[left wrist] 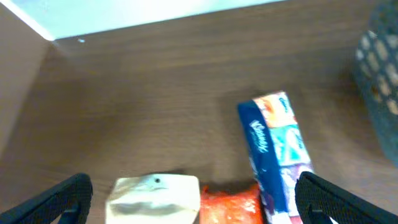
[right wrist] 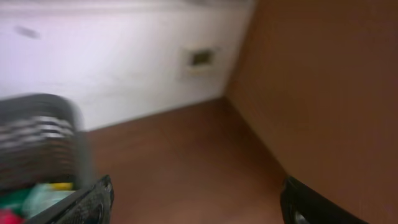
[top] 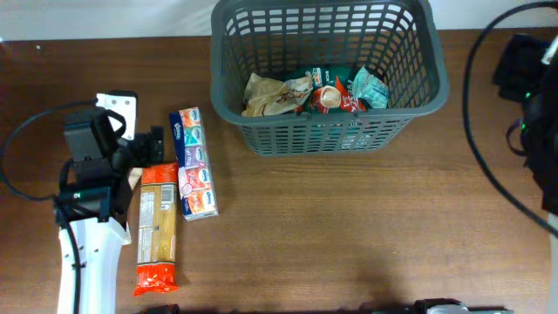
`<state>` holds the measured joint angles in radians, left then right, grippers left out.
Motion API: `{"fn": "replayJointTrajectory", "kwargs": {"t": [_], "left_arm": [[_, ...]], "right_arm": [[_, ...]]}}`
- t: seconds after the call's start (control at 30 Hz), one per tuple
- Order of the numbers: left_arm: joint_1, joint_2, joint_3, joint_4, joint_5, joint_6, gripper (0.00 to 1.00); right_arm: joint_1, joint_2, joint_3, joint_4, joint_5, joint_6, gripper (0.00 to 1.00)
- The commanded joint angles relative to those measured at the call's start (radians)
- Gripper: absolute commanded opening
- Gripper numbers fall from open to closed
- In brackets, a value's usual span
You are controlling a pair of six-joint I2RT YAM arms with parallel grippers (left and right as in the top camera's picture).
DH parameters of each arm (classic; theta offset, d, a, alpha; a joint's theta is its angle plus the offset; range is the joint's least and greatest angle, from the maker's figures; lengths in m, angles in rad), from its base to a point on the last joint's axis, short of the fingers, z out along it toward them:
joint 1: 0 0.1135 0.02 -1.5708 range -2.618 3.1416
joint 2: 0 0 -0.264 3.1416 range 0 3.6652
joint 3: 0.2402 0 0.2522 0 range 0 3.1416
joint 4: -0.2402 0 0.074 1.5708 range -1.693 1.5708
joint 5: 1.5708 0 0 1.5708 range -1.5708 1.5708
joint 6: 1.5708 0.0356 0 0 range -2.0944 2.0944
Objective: Pack container
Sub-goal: 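Withdraw the right gripper right and reach the left gripper to the Kleenex box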
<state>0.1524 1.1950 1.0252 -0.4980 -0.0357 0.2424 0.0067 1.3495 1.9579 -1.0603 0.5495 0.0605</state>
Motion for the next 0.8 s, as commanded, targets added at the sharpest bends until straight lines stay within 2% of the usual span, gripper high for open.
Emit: {"fn": "replayJointTrajectory", "kwargs": {"t": [0.0, 0.07, 0.23, 0.33, 0.4, 0.5, 0.63, 0.77], "left_arm": [[0.003, 0.001, 0.018, -0.057, 0.184, -0.059, 0.99], [0.003, 0.002, 0.018, -0.126, 0.280, -0.073, 0.99], [0.003, 0.015, 0.018, -0.248, 0.329, -0.077, 0.99], [0.003, 0.015, 0.018, -0.251, 0.462, -0.095, 0.99], [0.003, 0.015, 0.018, -0.239, 0.500, -0.095, 0.99], [0.003, 0.025, 0.018, -0.219, 0.465, -0.105, 0.99], [0.003, 0.084, 0.018, -0.198, 0.375, -0.259, 0.99], [0.003, 0.196, 0.018, -0.201, 0.376, -0.348, 0.99]], "right_arm": [[-0.108, -0.003, -0.060, 0.000, -0.008, 0.054, 0.83], [-0.175, -0.003, -0.108, -0.003, -0.109, 0.058, 0.83], [-0.321, -0.002, -0.259, -0.024, -0.298, 0.138, 0.84], [-0.389, -0.002, -0.333, -0.041, -0.363, 0.140, 0.84], [-0.432, -0.002, -0.383, -0.051, -0.412, 0.140, 0.84], [-0.467, -0.002, -0.438, -0.052, -0.479, 0.140, 0.84], [-0.495, -0.002, -0.517, -0.052, -0.494, 0.140, 0.84], [-0.513, -0.002, -0.555, -0.053, -0.494, 0.140, 0.84]]}}
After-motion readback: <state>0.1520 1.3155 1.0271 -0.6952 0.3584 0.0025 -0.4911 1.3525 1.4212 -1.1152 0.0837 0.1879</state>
